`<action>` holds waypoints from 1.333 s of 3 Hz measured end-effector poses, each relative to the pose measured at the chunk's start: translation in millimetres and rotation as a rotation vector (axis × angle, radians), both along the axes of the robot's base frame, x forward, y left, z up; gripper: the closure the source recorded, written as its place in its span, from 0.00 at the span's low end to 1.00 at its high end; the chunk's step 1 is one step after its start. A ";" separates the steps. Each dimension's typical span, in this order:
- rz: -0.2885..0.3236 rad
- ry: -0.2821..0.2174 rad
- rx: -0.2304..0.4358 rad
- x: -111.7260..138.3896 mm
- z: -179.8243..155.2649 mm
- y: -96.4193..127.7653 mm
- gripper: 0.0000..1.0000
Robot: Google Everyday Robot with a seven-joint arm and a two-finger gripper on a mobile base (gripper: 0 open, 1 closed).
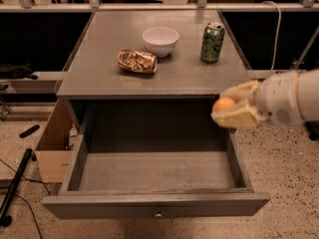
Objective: Place orange into top drawer
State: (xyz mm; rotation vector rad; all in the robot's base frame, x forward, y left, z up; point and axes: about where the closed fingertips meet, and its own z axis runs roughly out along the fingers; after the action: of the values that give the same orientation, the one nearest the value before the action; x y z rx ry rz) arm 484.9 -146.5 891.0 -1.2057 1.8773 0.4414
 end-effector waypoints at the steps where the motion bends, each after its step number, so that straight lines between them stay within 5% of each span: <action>1: -0.002 0.068 -0.008 -20.4 -32.7 -1.4 1.00; 2: -0.002 0.068 -0.008 -20.4 -32.7 -1.4 1.00; 4: -0.051 0.165 0.024 -15.1 -97.7 8.3 1.00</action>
Offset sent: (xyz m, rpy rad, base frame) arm -0.0231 -0.0035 -0.0369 -0.0072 0.0758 -0.0063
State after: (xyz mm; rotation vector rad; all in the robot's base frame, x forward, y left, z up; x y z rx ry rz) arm 469.9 -138.2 793.3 -1.1324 2.0322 0.5479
